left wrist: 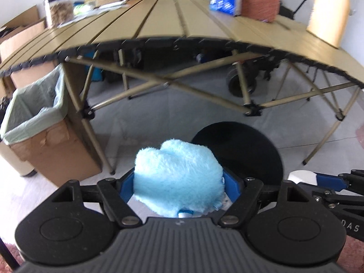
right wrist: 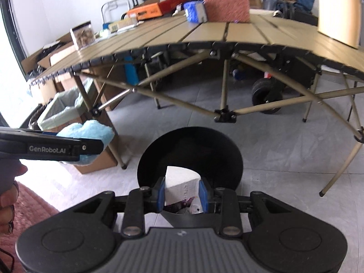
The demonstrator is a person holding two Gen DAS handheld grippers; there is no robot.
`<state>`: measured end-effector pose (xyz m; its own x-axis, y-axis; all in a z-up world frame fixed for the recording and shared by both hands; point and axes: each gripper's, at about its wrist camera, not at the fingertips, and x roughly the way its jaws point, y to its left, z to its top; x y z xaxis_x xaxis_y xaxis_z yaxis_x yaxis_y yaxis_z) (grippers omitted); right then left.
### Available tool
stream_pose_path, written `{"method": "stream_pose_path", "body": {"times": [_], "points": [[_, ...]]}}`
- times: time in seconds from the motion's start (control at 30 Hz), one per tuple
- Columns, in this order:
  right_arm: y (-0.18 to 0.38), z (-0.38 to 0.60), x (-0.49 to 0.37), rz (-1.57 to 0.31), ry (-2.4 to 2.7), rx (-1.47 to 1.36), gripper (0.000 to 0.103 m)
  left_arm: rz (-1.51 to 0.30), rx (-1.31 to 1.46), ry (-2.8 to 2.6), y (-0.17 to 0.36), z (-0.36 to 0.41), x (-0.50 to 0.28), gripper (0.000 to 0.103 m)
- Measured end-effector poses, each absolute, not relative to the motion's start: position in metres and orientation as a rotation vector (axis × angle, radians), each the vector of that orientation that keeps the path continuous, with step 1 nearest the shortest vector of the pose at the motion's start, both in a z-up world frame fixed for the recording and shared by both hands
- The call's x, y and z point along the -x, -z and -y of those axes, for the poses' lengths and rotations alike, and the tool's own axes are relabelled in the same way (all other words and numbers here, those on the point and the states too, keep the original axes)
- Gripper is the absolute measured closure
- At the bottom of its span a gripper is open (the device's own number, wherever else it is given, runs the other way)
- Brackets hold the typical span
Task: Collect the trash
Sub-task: 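Carry the blue plush and white wedge down over the black bin, then lower the white wedge into the bin and open the right tool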
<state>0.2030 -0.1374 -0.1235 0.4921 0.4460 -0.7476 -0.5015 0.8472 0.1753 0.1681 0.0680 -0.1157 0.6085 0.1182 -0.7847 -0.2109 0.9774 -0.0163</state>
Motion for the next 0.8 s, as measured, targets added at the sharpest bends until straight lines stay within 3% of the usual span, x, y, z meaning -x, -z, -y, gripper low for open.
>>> {"method": "stream_pose_path", "body": {"times": [0.8], "points": [[0.201, 0.070, -0.281, -1.103, -0.509, 0.147, 0.073, -0.962, 0.179, -0.268, 0.160, -0.124, -0.202, 0.026]]}}
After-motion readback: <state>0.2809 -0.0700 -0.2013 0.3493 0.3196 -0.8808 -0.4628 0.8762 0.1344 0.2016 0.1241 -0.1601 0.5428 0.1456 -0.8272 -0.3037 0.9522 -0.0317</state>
